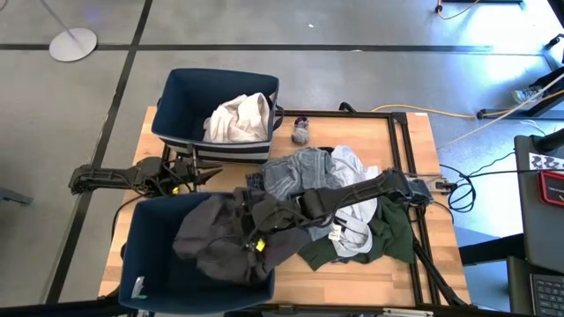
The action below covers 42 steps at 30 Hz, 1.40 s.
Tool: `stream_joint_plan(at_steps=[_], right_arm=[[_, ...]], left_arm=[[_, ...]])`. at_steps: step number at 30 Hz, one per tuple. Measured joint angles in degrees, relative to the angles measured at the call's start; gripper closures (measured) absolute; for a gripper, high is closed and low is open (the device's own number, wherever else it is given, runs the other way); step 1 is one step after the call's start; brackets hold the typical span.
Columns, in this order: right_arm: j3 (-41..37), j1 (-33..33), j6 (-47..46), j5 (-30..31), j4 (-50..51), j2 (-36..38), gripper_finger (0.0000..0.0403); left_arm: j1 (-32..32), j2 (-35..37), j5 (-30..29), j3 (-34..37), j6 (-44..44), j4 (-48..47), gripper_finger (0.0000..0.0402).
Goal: Sort clothes
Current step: Put the gray short pants into the bottom blue laundry organizer
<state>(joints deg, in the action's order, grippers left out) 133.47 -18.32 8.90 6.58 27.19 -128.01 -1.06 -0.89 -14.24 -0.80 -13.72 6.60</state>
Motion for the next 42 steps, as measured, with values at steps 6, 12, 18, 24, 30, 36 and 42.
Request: stream_joint_plan(at_steps=[6,12,18,24,30,36,42], right_arm=[[0.0,-1.3,0.8,5.9,1.6,1.8,0.0151],[1.2,-5.6,1.5,17.7,10.2,7.4,0.0147],[1.5,-10.7,-9.2,29.1,25.3,11.1,0.0162],[1.4,-15.3,-26.4,30.9,42.2,11.1,0.0171],[-0.4,-20.1,-38.8,29.8,49.6,10.8,0.0172],[-5.6,-22.8,-39.2,33.1,46.4,10.8,0.0172],[-12.8,-22.0,-38.6,35.6,41.7,10.7,0.0172]], left_arm=[[0.0,0.0,0.0,0.0,0.0,-0.1,0.0361],[0.0,0.0,0.0,0.0,0.0,-0.2,0.0361],[0.0,0.0,0.0,0.0,0.0,-0.2,0.0361],[0.0,0.0,0.0,0.0,0.3,-0.2,0.0361],[0.0,0.0,0.0,0.0,0.3,-0.2,0.0361],[0.0,0.0,0.0,0.0,0.3,-0.2,0.0361],[0.0,0.0,0.0,0.0,0.3,-0.2,0.0361]])
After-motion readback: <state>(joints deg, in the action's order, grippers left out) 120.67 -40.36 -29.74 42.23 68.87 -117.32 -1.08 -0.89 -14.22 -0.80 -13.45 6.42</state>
